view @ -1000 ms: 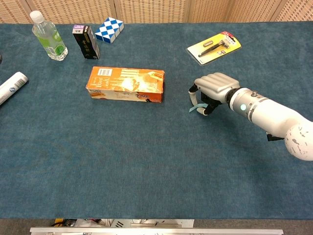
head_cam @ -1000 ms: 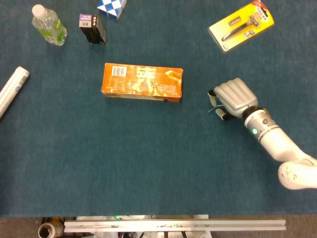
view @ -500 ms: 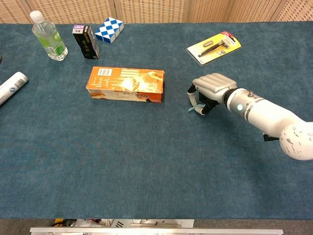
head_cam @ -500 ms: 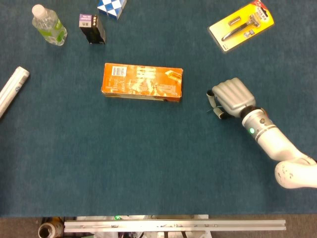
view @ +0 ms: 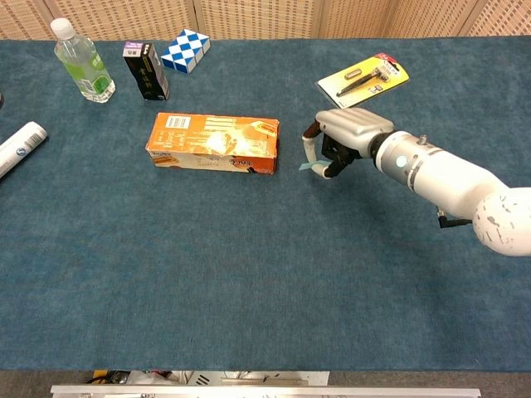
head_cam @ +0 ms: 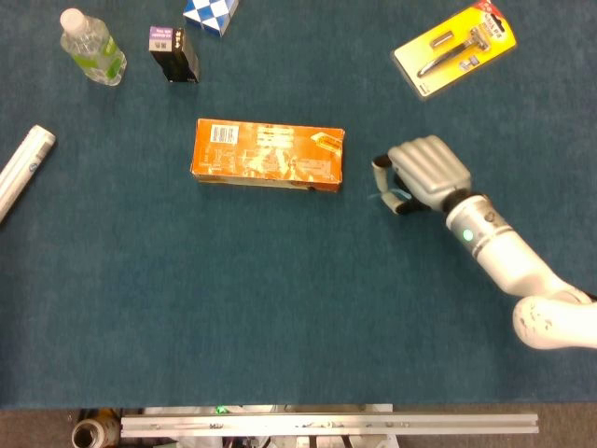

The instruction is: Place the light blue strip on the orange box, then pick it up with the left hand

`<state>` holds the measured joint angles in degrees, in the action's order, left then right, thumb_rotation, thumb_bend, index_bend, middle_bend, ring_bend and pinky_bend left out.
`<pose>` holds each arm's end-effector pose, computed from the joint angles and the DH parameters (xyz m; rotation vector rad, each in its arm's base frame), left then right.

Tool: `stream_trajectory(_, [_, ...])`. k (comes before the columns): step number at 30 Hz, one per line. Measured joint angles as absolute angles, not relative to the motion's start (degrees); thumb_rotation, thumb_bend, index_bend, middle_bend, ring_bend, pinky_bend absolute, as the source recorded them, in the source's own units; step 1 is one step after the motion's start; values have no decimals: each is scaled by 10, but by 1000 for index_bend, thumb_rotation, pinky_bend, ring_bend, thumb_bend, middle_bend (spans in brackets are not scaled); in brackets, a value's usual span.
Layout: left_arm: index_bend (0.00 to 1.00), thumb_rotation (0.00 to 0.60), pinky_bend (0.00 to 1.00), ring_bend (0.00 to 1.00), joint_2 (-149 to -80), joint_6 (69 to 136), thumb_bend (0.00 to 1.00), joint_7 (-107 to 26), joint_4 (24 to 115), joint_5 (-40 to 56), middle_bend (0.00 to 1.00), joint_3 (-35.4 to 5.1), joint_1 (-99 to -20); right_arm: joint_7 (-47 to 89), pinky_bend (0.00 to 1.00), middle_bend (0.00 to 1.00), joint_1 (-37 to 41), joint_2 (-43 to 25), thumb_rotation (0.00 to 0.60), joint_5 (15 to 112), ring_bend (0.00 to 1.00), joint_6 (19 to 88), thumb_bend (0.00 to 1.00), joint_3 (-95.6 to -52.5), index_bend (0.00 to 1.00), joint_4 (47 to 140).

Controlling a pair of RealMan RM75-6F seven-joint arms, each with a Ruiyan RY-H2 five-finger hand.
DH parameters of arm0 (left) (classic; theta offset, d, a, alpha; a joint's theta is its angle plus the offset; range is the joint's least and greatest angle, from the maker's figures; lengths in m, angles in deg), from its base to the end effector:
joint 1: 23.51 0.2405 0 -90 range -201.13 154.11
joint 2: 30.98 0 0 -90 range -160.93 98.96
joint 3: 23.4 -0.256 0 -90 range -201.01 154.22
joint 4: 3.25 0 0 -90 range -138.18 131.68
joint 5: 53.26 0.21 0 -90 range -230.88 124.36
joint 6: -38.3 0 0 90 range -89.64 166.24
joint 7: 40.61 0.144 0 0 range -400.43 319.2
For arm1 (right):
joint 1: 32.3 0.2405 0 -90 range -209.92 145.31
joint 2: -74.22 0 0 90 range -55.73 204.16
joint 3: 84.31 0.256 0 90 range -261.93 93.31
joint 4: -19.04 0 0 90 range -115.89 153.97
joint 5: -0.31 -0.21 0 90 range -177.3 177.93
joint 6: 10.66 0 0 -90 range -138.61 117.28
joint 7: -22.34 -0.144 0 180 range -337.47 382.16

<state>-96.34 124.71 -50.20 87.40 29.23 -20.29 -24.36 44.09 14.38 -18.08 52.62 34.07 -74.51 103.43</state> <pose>-0.3332 0.1591 0.1621 -1.2097 -1.0585 -0.9644 -0.1356 -0.3346 -0.0599 1.9873 -1.1800 0.7932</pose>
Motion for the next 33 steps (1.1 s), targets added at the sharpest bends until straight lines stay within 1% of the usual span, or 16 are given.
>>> stream_trajectory(6, [123,600,309,354,-963,1251,469,-503,875,295,304,-205,-240,413,1000,1000,164,-171,600,489,1000,326,373,-711,622,1062])
stream_trajectory(14, [123,600,309,354,-961,1257,469,-503,878,297,303,-206,-236,399,1000,1000,208,-187,600,421,1000,306,374,-684,622,1054])
stream_trajectory(24, [123,600,309,354,-959,1255,469,-505,876,292,302,-206,-233,368,1000,1000,265,-232,600,334,1000,276,374,-659,622,993])
stream_trajectory(33, [122,600,309,354,-959,1253,469,-506,875,288,302,-204,-233,331,1000,1000,305,-272,600,286,1000,248,374,-638,622,926])
